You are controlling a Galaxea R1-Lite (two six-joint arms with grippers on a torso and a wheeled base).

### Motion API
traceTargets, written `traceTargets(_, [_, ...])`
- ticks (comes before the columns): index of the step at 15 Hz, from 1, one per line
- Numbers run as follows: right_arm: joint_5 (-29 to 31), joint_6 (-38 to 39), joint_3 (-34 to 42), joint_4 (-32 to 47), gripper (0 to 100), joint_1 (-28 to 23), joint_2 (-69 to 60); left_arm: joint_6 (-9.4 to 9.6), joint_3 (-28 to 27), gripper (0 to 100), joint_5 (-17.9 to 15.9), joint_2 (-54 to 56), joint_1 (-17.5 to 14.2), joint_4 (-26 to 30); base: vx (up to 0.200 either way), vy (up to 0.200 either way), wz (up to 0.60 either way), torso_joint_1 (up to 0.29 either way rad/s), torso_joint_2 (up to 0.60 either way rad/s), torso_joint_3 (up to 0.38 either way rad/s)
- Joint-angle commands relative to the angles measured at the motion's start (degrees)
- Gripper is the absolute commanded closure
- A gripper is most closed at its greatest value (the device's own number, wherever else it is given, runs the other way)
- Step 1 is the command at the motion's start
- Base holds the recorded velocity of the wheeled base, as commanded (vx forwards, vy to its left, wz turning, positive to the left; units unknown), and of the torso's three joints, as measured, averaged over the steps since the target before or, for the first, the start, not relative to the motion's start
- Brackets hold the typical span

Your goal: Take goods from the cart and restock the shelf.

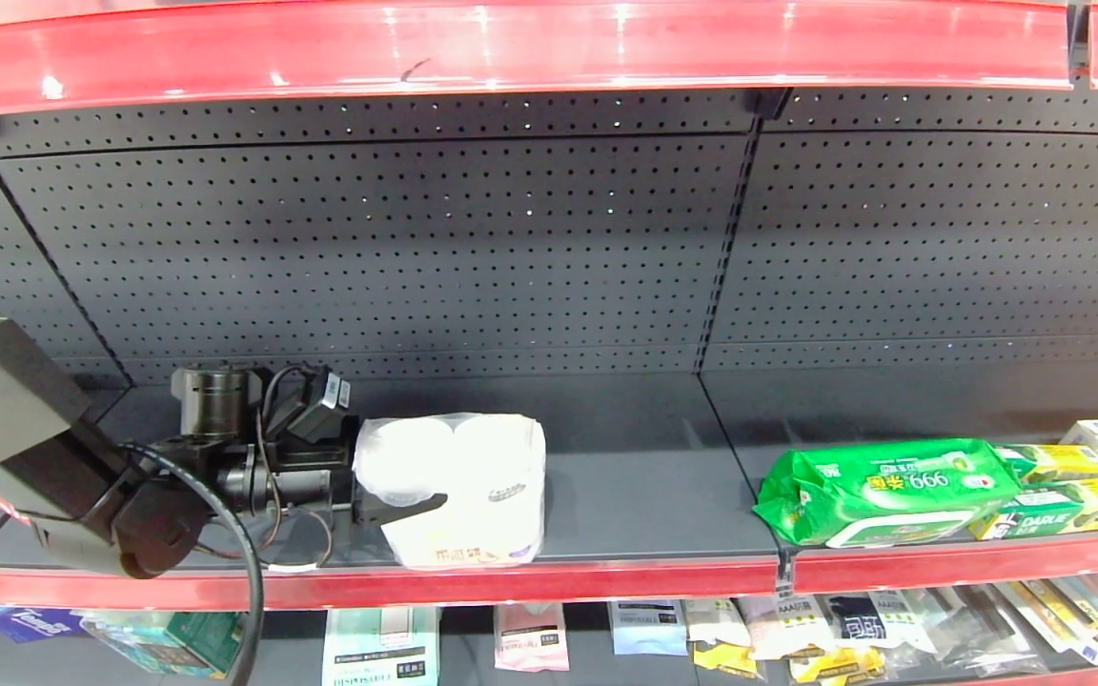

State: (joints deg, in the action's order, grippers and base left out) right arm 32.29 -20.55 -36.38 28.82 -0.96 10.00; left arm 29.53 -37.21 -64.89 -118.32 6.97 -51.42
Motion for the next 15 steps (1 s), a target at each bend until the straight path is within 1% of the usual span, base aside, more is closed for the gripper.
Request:
traceTargets(1, [-0.04, -0.01, 0.08, 0.01, 100, 0.0, 0.11, 0.53, -0.59, 100, 0.12, -0.15, -0.03, -0.17, 0.0, 0.0, 0.0, 0.0, 0.0, 0.0])
traceTargets(6, [0.05, -0.01, -0.1, 0.01, 100, -0.09, 0.02, 0.71, -0.5, 100, 0.12, -0.07, -0.03, -0.17, 0.0, 0.0, 0.0, 0.0, 0.0, 0.0])
traceTargets(7, [0.05, -0.01, -0.1, 0.01, 100, -0.09, 0.02, 0.71, -0.59, 0, 0.12, 0.02, 0.06, -0.17, 0.0, 0.0, 0.0, 0.0, 0.0, 0.0])
traceTargets(9, [0.05, -0.01, -0.19, 0.01, 100, -0.09, -0.15, 0.71, -0.41, 0, 0.12, 0.11, -0.03, -0.17, 0.0, 0.0, 0.0, 0.0, 0.0, 0.0])
traceTargets(10, [0.05, -0.01, -0.19, 0.01, 100, -0.09, -0.24, 0.09, -0.24, 0, 0.03, 0.46, 0.06, -0.08, 0.0, 0.0, 0.0, 0.0, 0.0, 0.0])
traceTargets(13, [0.05, -0.01, -0.19, 0.01, 100, -0.09, -0.24, -0.08, -0.06, 0, 0.03, 1.69, -0.03, -0.08, 0.0, 0.0, 0.0, 0.0, 0.0, 0.0])
traceTargets(14, [0.05, -0.01, -0.19, 0.01, 100, -0.09, -0.33, -0.61, 0.2, 0, 0.03, 3.1, -0.03, 0.09, 0.0, 0.0, 0.0, 0.0, 0.0, 0.0])
traceTargets(15, [0.05, -0.01, -0.19, 0.01, 100, -0.09, -0.33, -1.93, 0.47, 0, -0.06, 4.24, 0.06, 0.0, 0.0, 0.0, 0.0, 0.0, 0.0, 0.0])
